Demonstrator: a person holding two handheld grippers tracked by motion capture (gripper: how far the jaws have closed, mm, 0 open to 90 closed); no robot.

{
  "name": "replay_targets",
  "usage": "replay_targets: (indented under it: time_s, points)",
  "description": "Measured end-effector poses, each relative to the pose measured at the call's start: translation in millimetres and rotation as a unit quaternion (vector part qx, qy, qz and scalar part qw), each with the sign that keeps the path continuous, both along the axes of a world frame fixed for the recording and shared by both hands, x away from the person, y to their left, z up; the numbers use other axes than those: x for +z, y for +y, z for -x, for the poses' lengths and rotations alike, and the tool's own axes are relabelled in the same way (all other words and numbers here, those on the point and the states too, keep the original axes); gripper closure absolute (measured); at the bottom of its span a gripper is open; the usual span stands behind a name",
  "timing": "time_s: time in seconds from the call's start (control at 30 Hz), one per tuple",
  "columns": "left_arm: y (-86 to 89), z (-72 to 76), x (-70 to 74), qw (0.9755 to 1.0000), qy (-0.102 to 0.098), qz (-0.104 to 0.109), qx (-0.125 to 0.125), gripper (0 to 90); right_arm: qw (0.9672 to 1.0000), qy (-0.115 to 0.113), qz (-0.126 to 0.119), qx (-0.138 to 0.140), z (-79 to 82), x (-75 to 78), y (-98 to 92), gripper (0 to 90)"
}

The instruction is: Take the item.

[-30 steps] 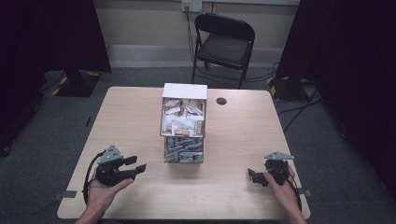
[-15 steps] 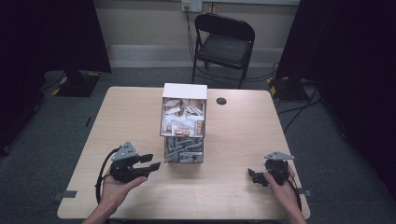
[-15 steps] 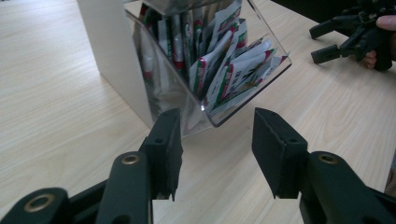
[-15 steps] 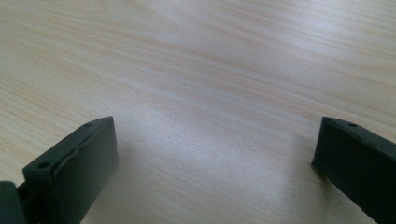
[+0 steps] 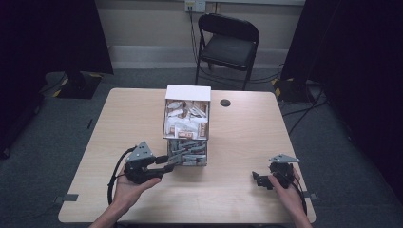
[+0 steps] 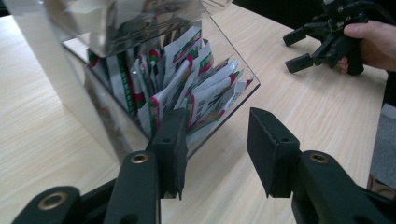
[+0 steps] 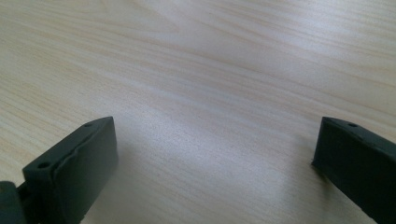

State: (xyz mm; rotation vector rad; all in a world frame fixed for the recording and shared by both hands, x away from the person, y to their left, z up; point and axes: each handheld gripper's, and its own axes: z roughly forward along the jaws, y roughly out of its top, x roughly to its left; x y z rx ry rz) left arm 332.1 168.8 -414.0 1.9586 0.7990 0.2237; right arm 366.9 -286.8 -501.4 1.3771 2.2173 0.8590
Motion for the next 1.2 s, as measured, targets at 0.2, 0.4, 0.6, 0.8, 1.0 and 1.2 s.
replay_targets:
  time_s: [0.2, 0.4, 0.6, 0.8, 1.0, 1.2]
  points:
    - [-17.4, -4.3, 1.2, 0.9997, -0.004, -0.005, -0.024, 64.0, 1.0, 0.0, 0.0, -0.001, 0.1, 0.0, 0.1, 0.0]
    - [-29.9, -8.9, -3.5, 0.9994, 0.003, -0.009, -0.034, 64.5, 1.0, 0.0, 0.0, -0.001, 0.1, 0.0, 0.0, 0.0]
    - [-37.6, -16.8, -8.3, 0.9992, 0.007, 0.003, -0.039, 65.8, 1.0, 0.0, 0.0, 0.0, 0.1, 0.0, 0.0, 0.0]
    - [-42.7, -21.1, -12.1, 0.9993, 0.001, 0.0, -0.038, 67.0, 1.0, 0.0, 0.0, -0.001, 0.1, 0.0, 0.1, 0.0]
    - [-46.9, -26.2, -17.3, 0.999, -0.009, -0.022, -0.039, 68.9, 1.0, 0.0, 0.0, 0.0, 0.2, 0.0, 0.1, 0.0]
    - [-49.5, -26.9, -19.0, 0.9985, -0.023, -0.03, -0.04, 71.5, 1.0, 0.0, 0.0, 0.0, 0.1, 0.0, 0.0, 0.0]
